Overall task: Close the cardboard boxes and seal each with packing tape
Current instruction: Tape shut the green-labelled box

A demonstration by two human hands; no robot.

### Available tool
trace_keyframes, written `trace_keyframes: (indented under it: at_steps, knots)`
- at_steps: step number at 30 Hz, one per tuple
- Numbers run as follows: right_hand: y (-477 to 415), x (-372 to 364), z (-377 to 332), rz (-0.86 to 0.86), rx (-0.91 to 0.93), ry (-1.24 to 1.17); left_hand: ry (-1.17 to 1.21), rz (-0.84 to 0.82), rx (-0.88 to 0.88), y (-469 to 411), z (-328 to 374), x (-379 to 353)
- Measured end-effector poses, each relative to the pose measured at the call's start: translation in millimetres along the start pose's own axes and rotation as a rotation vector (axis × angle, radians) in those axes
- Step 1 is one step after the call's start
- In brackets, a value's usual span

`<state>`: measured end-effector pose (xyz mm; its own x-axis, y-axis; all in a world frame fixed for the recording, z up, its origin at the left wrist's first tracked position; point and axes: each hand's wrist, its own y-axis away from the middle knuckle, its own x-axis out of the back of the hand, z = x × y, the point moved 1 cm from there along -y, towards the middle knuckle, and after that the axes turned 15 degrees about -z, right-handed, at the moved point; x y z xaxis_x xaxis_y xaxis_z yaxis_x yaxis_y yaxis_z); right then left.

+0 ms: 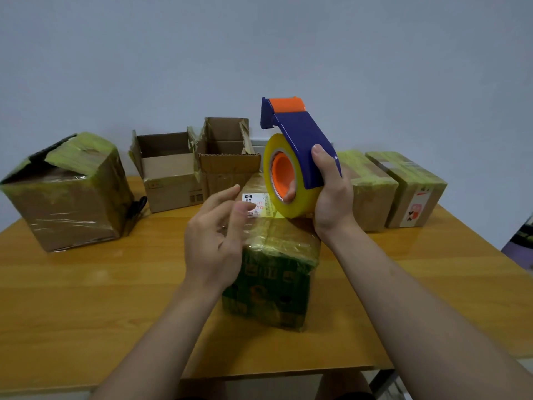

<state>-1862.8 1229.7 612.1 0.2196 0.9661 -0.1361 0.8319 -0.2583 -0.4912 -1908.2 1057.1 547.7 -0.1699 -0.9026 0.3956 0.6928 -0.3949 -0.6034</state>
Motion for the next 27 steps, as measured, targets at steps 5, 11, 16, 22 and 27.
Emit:
trace_keyframes:
  at_steps: [5,11,16,22,27]
  knots:
    - [-1.0,3.5,3.9,0.001,0.008,-0.016,0.462,0.159,0.366,5.2,3.8,-7.6]
    - [0.1,2.0,3.9,0.010,0.007,0.007,0.467,0.152,0.337,7.6,10.6,-8.5]
    - [2.3,4.5,1.9,0.030,0.004,0.029,-0.237,0.085,-0.094,12.9,24.8,-7.9]
    - [5.6,7.0,0.7,0.002,-0.056,0.075,-0.580,-0.213,-0.242,29.6,47.6,-46.3]
    - [12.4,5.8,-9.6,-0.055,-0.085,0.092,-0.659,-0.172,-0.273,27.6,46.6,-48.9]
